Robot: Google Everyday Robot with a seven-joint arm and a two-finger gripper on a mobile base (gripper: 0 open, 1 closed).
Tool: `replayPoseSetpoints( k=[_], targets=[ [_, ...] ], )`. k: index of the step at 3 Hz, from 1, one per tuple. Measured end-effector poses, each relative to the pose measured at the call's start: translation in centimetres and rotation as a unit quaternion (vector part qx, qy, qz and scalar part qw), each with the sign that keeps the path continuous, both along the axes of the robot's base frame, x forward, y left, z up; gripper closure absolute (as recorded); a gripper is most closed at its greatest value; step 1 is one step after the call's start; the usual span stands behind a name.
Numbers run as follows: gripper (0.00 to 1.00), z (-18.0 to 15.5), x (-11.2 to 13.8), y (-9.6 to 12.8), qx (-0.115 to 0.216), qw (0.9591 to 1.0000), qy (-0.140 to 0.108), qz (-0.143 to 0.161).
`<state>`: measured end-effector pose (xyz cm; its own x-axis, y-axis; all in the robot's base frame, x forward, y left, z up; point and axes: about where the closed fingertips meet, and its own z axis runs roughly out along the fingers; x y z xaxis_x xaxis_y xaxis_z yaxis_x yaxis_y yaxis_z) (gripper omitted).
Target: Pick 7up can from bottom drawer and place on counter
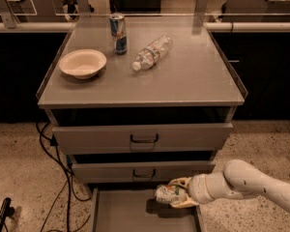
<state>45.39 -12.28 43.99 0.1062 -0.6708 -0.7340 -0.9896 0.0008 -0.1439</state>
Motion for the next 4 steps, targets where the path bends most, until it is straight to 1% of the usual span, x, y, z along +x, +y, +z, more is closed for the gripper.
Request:
replayPoseSetpoints(
  k=[1,2,3,4],
  targets=[
    [1.0,4.5,-1.3,0.8,0.002,0.9991,-0.037,0.022],
    [1.0,10.3,-2.3,0.8,-0.004,0.9965,-0.069,0.047],
    [1.0,17.4,-1.4,0.5,-0.021,0.9935,-0.087,0.071],
    [1.0,24.2,0.4,1.0,-0.043,0.9894,-0.097,0.099]
  ],
)
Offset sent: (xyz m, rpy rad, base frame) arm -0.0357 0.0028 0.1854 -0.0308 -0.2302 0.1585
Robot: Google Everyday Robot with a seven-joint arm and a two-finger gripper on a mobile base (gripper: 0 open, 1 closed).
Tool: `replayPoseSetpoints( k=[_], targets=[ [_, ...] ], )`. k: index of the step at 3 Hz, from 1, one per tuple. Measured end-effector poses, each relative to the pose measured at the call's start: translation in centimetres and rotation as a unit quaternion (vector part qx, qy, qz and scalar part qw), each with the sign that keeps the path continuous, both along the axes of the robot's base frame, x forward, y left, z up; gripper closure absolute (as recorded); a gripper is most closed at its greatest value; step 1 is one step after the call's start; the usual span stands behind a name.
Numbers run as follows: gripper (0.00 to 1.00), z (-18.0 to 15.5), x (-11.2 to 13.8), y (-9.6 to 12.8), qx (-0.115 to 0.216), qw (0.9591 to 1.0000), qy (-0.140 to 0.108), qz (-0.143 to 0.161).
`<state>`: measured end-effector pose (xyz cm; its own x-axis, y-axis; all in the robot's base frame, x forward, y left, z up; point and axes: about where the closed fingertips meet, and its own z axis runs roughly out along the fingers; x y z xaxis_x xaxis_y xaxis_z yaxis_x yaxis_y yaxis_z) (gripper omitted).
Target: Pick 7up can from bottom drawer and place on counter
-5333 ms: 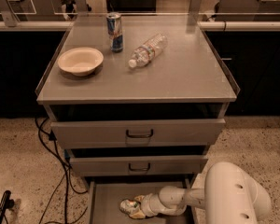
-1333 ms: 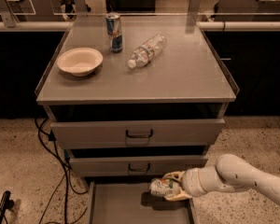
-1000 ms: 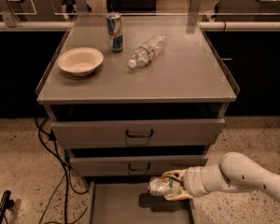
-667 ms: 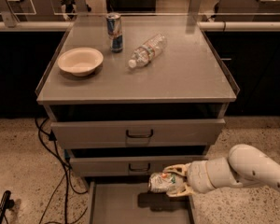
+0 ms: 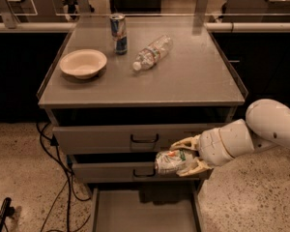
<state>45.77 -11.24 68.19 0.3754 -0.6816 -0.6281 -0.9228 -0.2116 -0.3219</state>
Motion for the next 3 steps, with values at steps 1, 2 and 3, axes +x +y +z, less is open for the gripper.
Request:
replayPoseSetpoints(
  k=[1,2,3],
  targets=[
    [1.0,0.0,0.0,0.0,0.0,1.0,0.0,0.0],
    [1.0,-0.1,-0.7,0.9,0.022,0.9996,0.006,-0.016],
    [1.0,3.4,-2.1,2.9,0.058,0.9973,0.0,-0.044]
  ],
)
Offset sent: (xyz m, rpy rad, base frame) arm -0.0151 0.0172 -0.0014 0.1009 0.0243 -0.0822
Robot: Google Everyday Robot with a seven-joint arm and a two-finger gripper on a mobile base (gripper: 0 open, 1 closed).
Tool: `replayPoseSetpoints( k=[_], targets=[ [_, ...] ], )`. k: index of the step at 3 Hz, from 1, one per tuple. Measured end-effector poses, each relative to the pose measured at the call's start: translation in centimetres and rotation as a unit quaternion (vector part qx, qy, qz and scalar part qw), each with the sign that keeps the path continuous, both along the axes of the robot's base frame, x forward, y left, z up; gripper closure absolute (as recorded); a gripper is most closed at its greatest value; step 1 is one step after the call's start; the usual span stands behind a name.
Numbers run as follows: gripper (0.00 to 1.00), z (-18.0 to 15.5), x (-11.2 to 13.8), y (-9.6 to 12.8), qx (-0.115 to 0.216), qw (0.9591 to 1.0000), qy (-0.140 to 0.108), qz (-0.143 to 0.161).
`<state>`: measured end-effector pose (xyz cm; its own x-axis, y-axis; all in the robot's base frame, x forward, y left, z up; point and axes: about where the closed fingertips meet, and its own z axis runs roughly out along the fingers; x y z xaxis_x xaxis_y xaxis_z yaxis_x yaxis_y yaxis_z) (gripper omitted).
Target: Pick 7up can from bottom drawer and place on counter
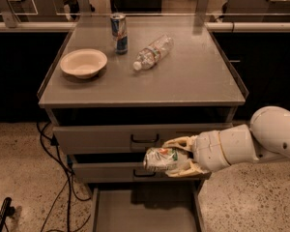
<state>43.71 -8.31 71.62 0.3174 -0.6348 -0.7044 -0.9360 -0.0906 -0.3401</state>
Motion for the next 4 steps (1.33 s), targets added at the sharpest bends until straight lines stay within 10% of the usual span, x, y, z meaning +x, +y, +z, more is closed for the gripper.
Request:
replayPoseSetpoints(
  k=[2,4],
  targets=[
    [1.0,3.7,-1.6,0.9,0.048,0.9987,0.015,-0.003],
    [1.0,10.8,4.8,1.0,0.044,0.999,0.006,-0.008]
  ],
)
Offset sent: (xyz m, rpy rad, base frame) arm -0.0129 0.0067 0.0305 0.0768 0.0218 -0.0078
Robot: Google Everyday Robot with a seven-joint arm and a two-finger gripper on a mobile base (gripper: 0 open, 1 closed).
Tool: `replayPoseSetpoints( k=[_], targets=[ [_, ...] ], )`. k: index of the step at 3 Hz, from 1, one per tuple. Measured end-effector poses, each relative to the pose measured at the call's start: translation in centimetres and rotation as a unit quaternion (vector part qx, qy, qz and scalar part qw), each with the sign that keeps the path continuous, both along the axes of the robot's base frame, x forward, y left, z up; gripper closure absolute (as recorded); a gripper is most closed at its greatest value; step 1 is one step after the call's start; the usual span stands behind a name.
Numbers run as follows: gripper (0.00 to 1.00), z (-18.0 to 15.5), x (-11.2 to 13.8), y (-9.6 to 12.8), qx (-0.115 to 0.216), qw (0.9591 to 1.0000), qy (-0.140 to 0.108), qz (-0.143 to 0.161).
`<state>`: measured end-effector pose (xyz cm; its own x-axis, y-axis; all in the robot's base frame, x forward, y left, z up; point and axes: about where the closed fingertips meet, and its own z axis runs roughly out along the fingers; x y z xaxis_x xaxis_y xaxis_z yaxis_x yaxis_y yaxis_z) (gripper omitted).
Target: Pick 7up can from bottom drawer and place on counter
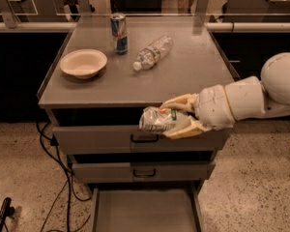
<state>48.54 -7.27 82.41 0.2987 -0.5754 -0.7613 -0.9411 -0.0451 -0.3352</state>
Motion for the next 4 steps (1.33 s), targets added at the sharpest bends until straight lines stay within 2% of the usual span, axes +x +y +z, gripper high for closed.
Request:
replayPoseSetpoints(
  k=[1,2,3,4],
  targets=[
    [1.0,4.3,3.4,-0.8,-0.001,0.9999,-0.011,-0.005],
    [1.0,7.5,6.7,-2.0,0.02,0.9993,-0.016,-0.027],
    [1.0,8.4,8.5,-2.8,0.07,0.9957,-0.017,-0.058],
    [1.0,5.6,10.1,-3.5,0.102,0.9854,-0.021,-0.135]
  ],
)
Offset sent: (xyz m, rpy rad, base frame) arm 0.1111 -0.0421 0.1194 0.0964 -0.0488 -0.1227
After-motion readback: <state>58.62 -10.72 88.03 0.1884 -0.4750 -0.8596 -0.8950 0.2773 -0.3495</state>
